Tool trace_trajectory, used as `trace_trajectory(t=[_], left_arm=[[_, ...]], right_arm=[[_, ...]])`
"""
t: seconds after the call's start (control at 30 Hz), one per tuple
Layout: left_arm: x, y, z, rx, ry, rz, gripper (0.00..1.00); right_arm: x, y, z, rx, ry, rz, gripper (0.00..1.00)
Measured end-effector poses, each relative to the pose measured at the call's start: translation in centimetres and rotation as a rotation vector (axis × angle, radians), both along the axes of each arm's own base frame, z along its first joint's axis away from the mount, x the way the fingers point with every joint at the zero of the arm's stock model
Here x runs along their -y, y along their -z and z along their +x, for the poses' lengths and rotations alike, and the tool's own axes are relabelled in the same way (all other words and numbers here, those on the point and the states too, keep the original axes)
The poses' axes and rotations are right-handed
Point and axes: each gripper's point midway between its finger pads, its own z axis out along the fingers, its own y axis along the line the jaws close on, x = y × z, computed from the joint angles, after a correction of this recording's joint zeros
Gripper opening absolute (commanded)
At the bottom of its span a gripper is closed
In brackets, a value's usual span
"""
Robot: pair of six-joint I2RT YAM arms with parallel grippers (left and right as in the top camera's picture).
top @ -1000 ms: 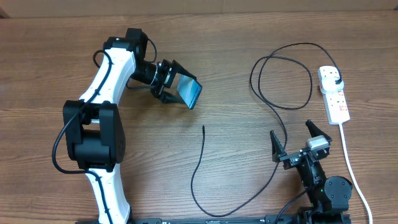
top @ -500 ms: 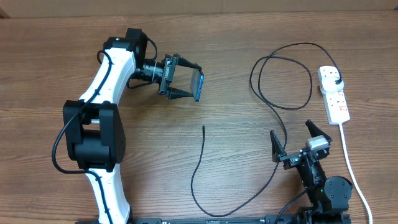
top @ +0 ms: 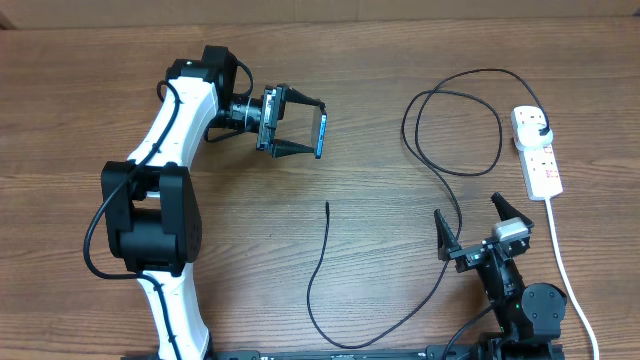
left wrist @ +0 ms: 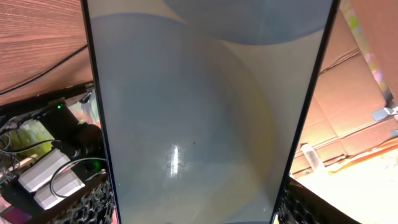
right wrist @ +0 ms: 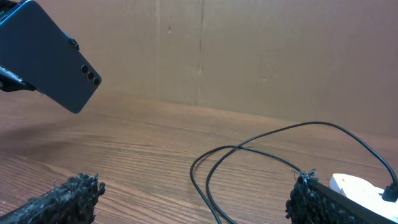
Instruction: Plug charger to phone and switch on socket
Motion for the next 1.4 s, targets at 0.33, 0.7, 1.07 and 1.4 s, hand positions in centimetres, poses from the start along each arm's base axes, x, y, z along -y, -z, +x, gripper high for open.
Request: trace_trajectory(t=[0.33, 0.7, 1.07, 1.4], left_arm=[[0.08, -0.41, 0.00, -0.003, -0.001, -0.024, 0.04], [0.09, -0.51, 0.00, -0.018, -0.004, -0.028, 0.04], [0.09, -0.51, 0.00, -0.027, -0.005, -0.027, 0.04], [0.09, -0.51, 0.00, -0.029, -0.005, -0.027, 0.04]], right_arm=[[0.01, -0.01, 0.00, 0.000, 0.000, 0.000, 1.00], [0.01, -0.02, 0.00, 0.001, 0.000, 0.000, 1.00], [0.00, 0.00, 0.00, 0.000, 0.000, 0.000, 1.00], [0.01, 0.01, 0.00, 0.000, 0.000, 0.000, 1.00]])
